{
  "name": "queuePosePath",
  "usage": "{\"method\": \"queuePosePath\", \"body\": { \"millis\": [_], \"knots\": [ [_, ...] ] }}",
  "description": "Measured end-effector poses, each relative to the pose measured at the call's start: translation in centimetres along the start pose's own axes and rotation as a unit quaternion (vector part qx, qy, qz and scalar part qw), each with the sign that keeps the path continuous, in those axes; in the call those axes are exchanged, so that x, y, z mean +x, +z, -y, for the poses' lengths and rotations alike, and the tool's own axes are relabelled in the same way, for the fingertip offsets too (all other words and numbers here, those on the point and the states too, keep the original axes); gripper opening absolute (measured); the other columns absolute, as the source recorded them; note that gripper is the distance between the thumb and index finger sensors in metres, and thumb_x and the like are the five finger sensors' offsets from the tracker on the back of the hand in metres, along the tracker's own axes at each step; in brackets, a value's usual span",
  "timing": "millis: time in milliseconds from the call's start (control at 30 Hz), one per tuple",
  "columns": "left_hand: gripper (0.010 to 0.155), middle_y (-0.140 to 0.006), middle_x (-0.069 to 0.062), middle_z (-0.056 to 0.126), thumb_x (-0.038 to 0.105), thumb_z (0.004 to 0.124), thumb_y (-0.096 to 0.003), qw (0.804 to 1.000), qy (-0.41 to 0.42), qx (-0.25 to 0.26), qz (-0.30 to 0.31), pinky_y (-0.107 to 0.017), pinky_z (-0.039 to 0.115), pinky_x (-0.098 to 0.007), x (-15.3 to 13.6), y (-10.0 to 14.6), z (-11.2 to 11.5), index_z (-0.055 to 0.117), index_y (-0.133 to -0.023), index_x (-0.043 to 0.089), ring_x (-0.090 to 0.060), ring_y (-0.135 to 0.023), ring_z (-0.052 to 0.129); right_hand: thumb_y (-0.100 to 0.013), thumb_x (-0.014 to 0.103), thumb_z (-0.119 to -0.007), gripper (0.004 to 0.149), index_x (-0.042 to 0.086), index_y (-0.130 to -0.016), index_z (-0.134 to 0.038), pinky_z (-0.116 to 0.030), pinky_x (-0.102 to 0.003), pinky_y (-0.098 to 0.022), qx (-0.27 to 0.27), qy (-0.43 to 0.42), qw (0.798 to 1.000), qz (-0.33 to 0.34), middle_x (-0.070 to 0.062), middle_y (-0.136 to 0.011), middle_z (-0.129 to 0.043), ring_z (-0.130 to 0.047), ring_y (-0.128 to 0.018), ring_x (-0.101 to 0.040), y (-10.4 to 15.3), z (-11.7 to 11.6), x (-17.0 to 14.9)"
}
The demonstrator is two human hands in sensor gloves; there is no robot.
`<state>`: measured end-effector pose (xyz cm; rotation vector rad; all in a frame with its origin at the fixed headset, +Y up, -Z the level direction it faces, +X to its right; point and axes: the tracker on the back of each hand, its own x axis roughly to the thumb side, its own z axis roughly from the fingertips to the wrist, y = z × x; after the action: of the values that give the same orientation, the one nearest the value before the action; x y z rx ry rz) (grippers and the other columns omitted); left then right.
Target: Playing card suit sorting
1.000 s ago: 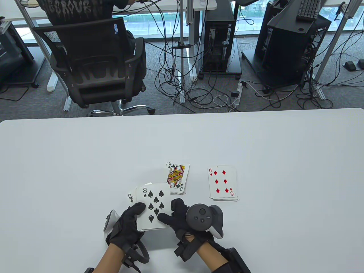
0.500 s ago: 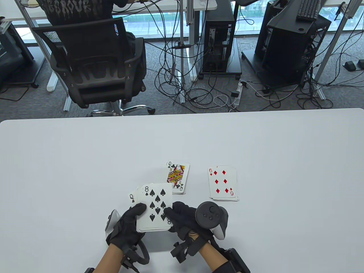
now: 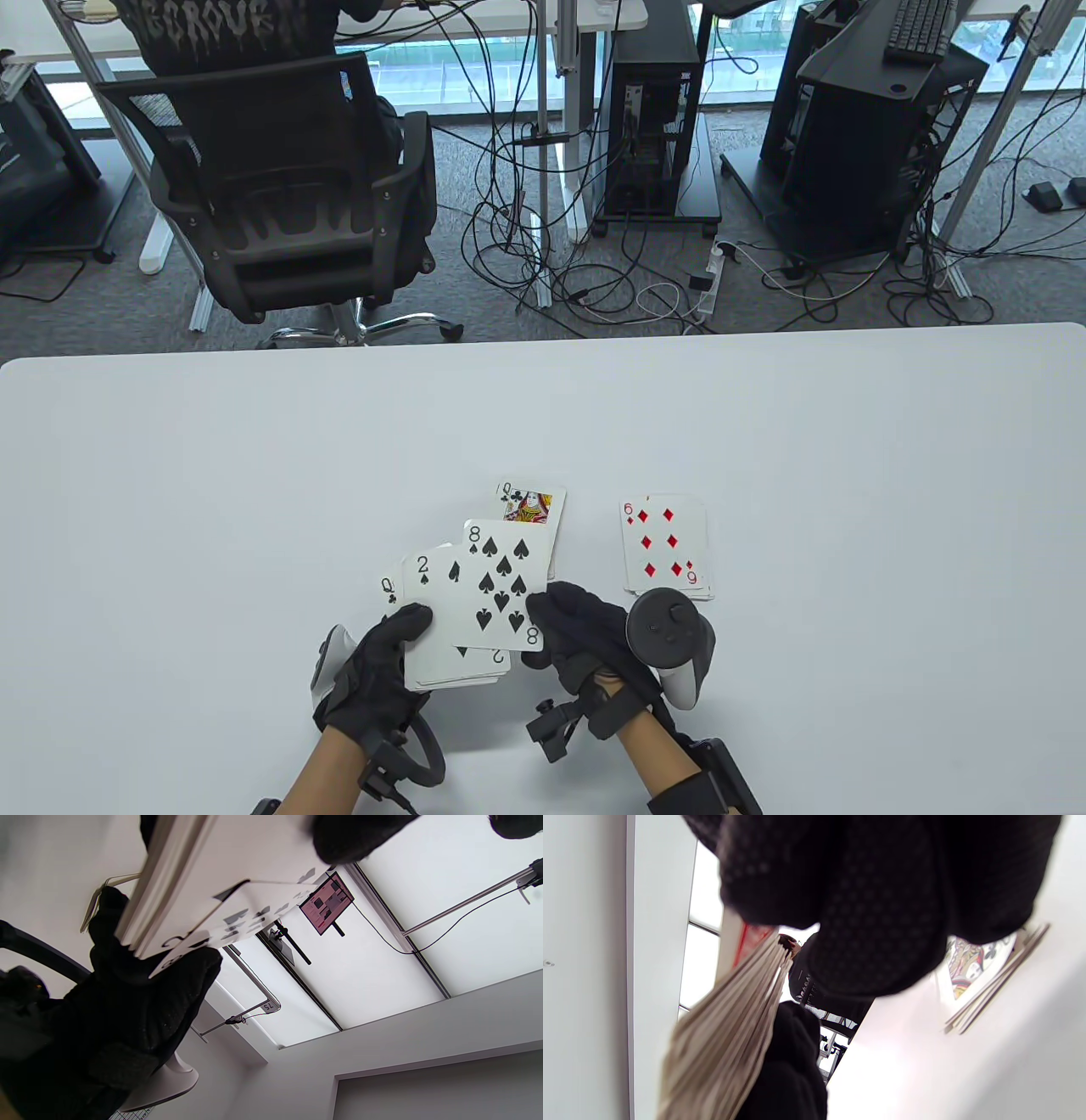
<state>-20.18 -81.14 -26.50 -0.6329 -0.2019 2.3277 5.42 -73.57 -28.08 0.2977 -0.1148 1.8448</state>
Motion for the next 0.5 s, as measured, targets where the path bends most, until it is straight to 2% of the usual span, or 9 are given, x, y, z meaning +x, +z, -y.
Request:
{"method": "queuePosePath", "body": {
  "millis": [233,333,400,500],
  "knots": [
    [0.058,-0.113,0.004,0.051,0.047,0.065,-0.0640,1.000,-0.002,0.010,0.008,-0.072,0.069,-0.038,0.3,0.0,-0.1,0.032,-0.110,0.033,-0.021,-0.100,0.071,-0.052,0.018,-0.069,0.038,-0.018,-0.066,-0.077,-0.087,-0.048,-0.028,-0.031,0.007,0.999,-0.035,-0.004,-0.029,-0.093,-0.100,-0.022,-0.025,0.9,3.7,-1.3],
    [0.058,-0.113,0.004,0.051,0.047,0.064,-0.0641,1.000,0.004,0.013,0.015,-0.072,0.069,-0.038,0.5,0.1,-0.1,0.032,-0.110,0.033,-0.021,-0.100,0.071,-0.053,0.017,-0.069,0.039,-0.018,-0.065,-0.077,-0.086,-0.049,-0.027,-0.038,0.016,0.998,-0.055,-0.005,-0.029,-0.093,-0.099,-0.021,-0.026,1.5,4.4,-2.1],
    [0.058,-0.113,0.004,0.051,0.047,0.064,-0.0641,1.000,0.003,0.015,0.018,-0.072,0.069,-0.038,0.6,0.1,-0.2,0.031,-0.110,0.033,-0.021,-0.100,0.071,-0.052,0.017,-0.069,0.039,-0.019,-0.065,-0.077,-0.086,-0.049,-0.027,-0.012,0.036,0.996,-0.086,-0.005,-0.028,-0.093,-0.099,-0.021,-0.026,1.8,4.0,-2.6],
    [0.058,-0.113,0.004,0.051,0.047,0.064,-0.0641,1.000,0.001,0.018,0.020,-0.072,0.069,-0.038,0.8,0.2,-0.2,0.031,-0.110,0.033,-0.020,-0.100,0.071,-0.052,0.017,-0.069,0.039,-0.019,-0.065,-0.077,-0.086,-0.049,-0.026,0.081,0.075,0.986,-0.122,-0.006,-0.029,-0.093,-0.099,-0.021,-0.026,2.2,1.9,-2.9]
  ]
}}
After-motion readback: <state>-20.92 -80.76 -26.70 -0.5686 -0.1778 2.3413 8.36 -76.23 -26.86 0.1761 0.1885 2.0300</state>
